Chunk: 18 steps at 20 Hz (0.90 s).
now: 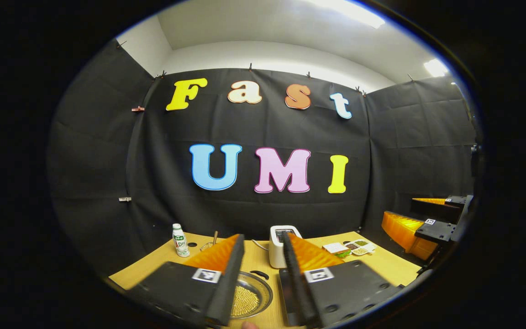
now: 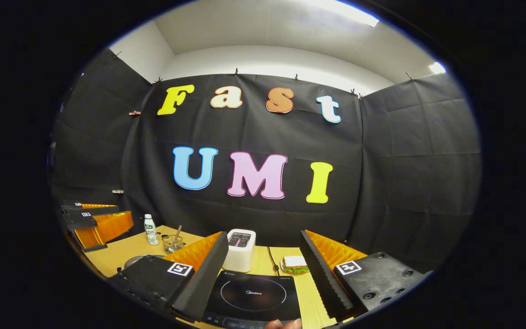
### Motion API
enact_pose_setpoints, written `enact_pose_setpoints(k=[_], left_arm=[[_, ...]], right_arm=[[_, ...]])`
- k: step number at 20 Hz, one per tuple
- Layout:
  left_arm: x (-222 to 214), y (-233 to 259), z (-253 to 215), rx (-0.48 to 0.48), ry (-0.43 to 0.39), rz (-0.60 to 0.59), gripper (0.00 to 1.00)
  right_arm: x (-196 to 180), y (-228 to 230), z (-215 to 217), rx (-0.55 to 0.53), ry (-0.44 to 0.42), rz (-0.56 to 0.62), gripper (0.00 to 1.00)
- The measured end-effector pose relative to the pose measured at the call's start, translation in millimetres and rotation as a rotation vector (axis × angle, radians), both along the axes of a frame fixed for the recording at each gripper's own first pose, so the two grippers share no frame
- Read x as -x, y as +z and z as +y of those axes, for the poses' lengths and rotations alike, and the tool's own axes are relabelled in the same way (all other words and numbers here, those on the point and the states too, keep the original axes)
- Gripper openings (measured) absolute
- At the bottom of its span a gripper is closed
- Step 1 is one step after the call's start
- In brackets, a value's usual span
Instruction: First push the handle of the pot to place it horizontally, then grasp the pot with both hands and set it on the induction cooktop.
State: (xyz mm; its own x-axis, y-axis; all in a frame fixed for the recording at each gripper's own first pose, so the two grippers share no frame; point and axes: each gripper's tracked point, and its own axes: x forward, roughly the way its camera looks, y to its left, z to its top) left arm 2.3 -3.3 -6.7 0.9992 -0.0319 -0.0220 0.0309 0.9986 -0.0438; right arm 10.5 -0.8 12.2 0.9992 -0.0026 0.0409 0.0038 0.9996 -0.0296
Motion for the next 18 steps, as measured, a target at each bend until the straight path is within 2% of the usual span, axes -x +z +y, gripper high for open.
enact_pose_setpoints(k=[3,7,9,12,16,18], left_arm=[[1,-12,-2,-0.034,-0.037,0.043,0.06],[5,-45,-11,-0.078,-0.125,0.166,0.05],[8,-69,-17,-0.105,-0.184,0.26,0.05],[20,-115,-26,-0.086,-0.297,0.429,0.05],[37,-154,2,-0.095,-0.301,0.584,0.05],[47,-176,15,-0.064,-0.313,0.663,0.05]], right_arm=[[-2,0,2,-0.002,0.002,0.0,0.97],[-3,-4,5,0.001,0.008,0.005,0.97],[-3,-7,6,0.0,0.009,0.013,0.97],[-2,-13,6,0.008,0.009,0.026,0.97],[-1,-19,4,0.005,0.005,0.037,0.97],[-2,-23,4,0.01,0.002,0.044,0.98]])
